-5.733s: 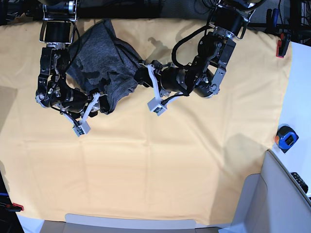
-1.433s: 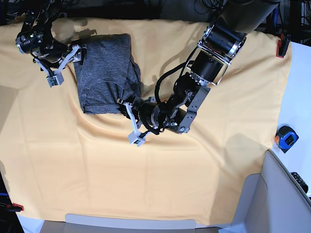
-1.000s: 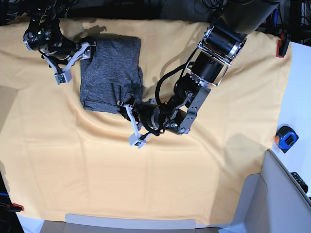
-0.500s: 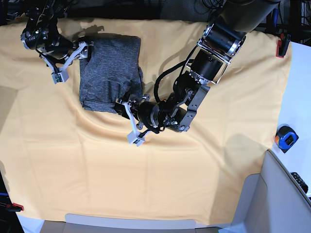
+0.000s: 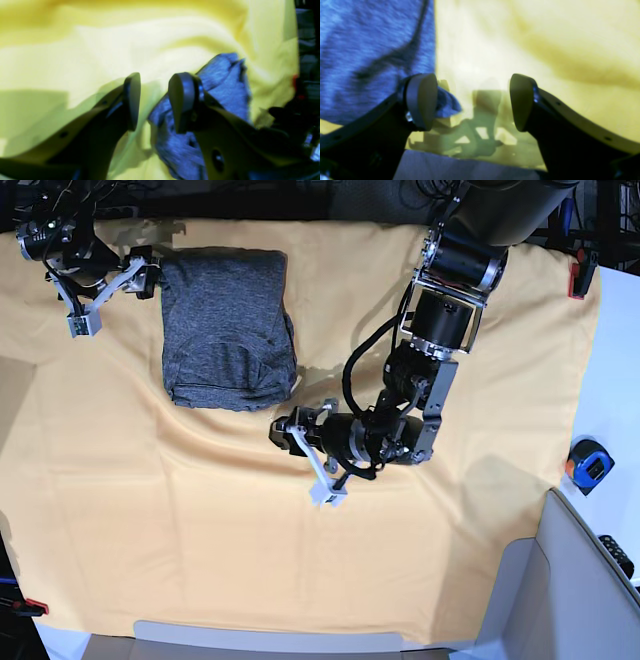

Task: Fold the T-shirt properly
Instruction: 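Smooth the folded shirt's edge with the left gripper while the right gripper holds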

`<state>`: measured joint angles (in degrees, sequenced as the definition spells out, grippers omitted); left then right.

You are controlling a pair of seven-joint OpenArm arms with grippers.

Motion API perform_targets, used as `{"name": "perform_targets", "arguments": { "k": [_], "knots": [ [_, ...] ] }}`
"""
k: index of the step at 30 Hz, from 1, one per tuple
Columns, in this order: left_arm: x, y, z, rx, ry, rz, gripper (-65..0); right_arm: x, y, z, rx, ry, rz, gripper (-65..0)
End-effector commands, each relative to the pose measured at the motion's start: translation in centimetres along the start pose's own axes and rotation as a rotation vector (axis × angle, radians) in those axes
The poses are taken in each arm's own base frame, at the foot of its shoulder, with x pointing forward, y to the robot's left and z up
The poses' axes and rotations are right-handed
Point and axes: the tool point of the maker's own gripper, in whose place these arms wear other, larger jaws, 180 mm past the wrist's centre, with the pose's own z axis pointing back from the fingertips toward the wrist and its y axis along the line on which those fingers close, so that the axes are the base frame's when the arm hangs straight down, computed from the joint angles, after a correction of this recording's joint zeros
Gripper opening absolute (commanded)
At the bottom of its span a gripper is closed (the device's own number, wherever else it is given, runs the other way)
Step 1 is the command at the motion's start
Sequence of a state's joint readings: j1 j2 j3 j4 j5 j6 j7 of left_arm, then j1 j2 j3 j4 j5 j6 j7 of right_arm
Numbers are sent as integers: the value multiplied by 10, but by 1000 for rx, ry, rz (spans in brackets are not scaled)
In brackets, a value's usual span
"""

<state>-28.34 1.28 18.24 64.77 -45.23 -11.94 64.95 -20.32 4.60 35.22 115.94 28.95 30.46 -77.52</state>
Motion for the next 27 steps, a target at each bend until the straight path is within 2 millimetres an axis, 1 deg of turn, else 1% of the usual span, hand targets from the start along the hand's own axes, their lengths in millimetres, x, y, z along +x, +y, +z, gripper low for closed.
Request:
{"name": "perform_targets", "arguments": {
  "k": [1,2,4,6,7,8,10,12,14,16,17,19,21,22,25,26,27],
  "knots": [
    [39,-12,21,-36,-108,-11,-429,11,-15,11,-44,-44,0,-214],
    [47,-9,33,-40,-141,5,-429,11,-23,14,-67,-54,-17,-214],
    [50,4,59,-40,-206,57,-430,19,-36,21,-104,-91,-47,-215],
    [52,6,84,-55,-272,82,-430,25,-43,28,-105,-134,-80,-217],
    [51,3,92,-66,-287,81,-430,29,-42,30,-85,-159,-94,-218],
    [44,0,95,-77,-282,80,-430,34,-38,32,-49,-192,-107,-219],
    [23,-7,96,-107,-253,82,-431,47,-21,37,59,-269,-131,-220],
    [-4,-8,91,-120,-191,104,-441,60,3,42,193,-336,-142,-221],
    [-32,-17,75,-129,-106,102,-464,64,20,40,269,-348,-133,-227],
    [-58,-31,58,-133,-12,65,-497,63,35,35,313,-329,-113,-268],
    [-68,-36,51,-125,27,58,-513,61,41,32,329,-316,-109,-292],
    [-90,-47,37,-107,110,52,-569,53,54,28,364,-287,-104,-342],
    [-98,-55,27,-87,137,47,-624,48,64,24,385,-266,-109,-382],
    [-99,-61,23,-80,142,30,-646,42,64,21,377,-247,-108,-400],
    [-110,-75,10,-90,178,-2,-650,33,62,15,351,-209,-102,-453],
    [-114,-76,6,-91,192,-4,-650,30,61,13,344,-198,-108,-472],
    [-112,-76,3,-90,193,-9,-650,25,58,8,336,-179,-128,-499]
  ]
}}
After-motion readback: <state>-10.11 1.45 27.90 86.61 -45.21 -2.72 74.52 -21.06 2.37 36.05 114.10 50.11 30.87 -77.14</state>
